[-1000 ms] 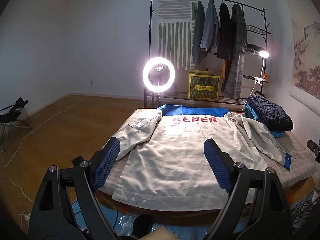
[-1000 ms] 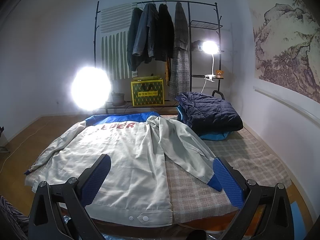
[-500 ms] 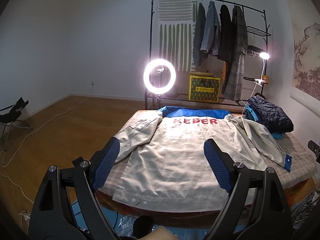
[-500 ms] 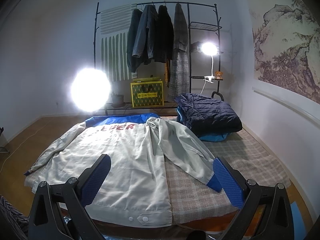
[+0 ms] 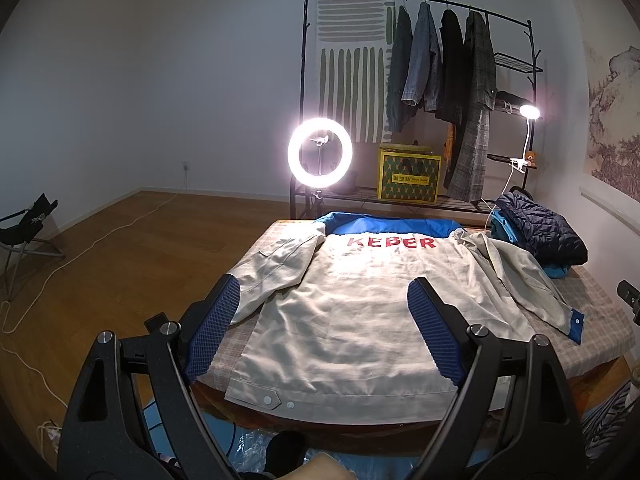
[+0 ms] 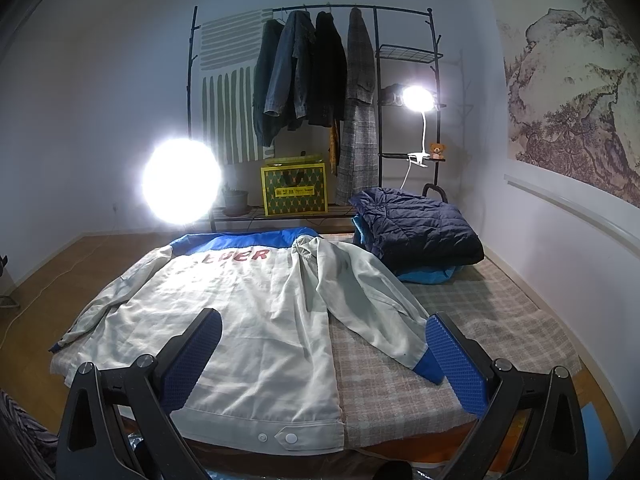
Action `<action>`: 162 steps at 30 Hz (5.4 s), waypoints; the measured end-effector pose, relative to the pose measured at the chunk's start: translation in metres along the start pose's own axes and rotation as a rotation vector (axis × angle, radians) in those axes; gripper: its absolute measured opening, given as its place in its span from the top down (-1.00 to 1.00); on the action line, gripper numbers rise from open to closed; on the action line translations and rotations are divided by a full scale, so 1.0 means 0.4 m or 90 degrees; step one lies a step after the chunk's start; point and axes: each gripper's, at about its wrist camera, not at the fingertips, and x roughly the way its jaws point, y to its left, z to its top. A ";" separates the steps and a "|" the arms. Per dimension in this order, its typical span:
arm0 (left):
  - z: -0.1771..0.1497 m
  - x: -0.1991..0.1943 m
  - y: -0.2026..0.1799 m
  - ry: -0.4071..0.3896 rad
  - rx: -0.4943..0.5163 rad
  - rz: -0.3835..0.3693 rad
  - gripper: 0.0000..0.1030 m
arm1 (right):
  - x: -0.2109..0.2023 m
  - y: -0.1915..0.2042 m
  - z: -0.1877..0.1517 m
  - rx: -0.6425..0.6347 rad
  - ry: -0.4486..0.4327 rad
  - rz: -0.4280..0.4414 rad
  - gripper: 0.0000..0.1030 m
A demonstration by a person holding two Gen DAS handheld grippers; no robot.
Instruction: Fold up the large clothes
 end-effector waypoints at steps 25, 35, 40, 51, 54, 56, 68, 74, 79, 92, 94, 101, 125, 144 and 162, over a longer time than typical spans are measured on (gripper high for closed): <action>-0.009 0.002 0.003 0.001 -0.003 0.003 -0.71 | 0.000 0.004 0.003 0.000 0.002 0.003 -0.99; -0.024 0.053 0.014 0.018 -0.004 0.016 -0.71 | 0.023 0.019 0.013 0.007 0.013 -0.004 -0.99; -0.016 0.079 0.039 0.029 -0.016 0.022 -0.71 | 0.040 0.030 0.024 0.008 0.012 -0.001 -0.99; 0.015 0.165 0.120 0.058 -0.025 0.054 -0.71 | 0.105 0.092 0.079 -0.002 0.014 0.042 -0.99; 0.025 0.206 0.170 0.071 -0.046 0.032 -0.71 | 0.137 0.123 0.107 -0.005 0.023 0.055 -0.99; 0.031 0.240 0.212 0.089 -0.069 0.017 -0.71 | 0.161 0.141 0.124 -0.007 0.023 0.064 -0.99; -0.042 0.522 0.519 0.240 -0.247 -0.016 -0.71 | 0.345 0.319 0.147 -0.053 0.039 0.174 -0.99; -0.159 0.628 0.704 0.310 -0.391 0.017 -0.69 | 0.437 0.402 0.131 -0.065 0.080 0.242 -0.99; -0.265 0.702 0.799 0.377 -0.491 -0.002 -0.69 | 0.494 0.452 0.087 -0.071 0.098 0.268 -0.99; -0.484 0.864 0.930 0.507 -0.694 -0.055 -0.69 | 0.574 0.547 -0.002 -0.183 0.115 0.269 -0.97; -0.510 0.879 0.930 0.523 -0.720 -0.073 -0.69 | 0.580 0.552 -0.006 -0.187 0.115 0.281 -0.97; -0.501 0.898 0.940 0.477 -0.738 -0.102 -0.56 | 0.585 0.581 -0.019 -0.216 0.105 0.278 -0.97; -0.081 0.697 0.589 0.243 -0.303 -0.177 0.96 | 0.633 0.573 -0.037 -0.187 0.216 0.329 -0.49; -0.209 0.488 0.051 0.304 0.107 -0.323 0.97 | 0.751 0.531 0.037 -0.005 0.326 0.431 0.03; -0.260 0.415 0.092 0.296 0.177 -0.299 0.97 | 1.025 0.806 -0.091 0.070 0.524 0.519 0.89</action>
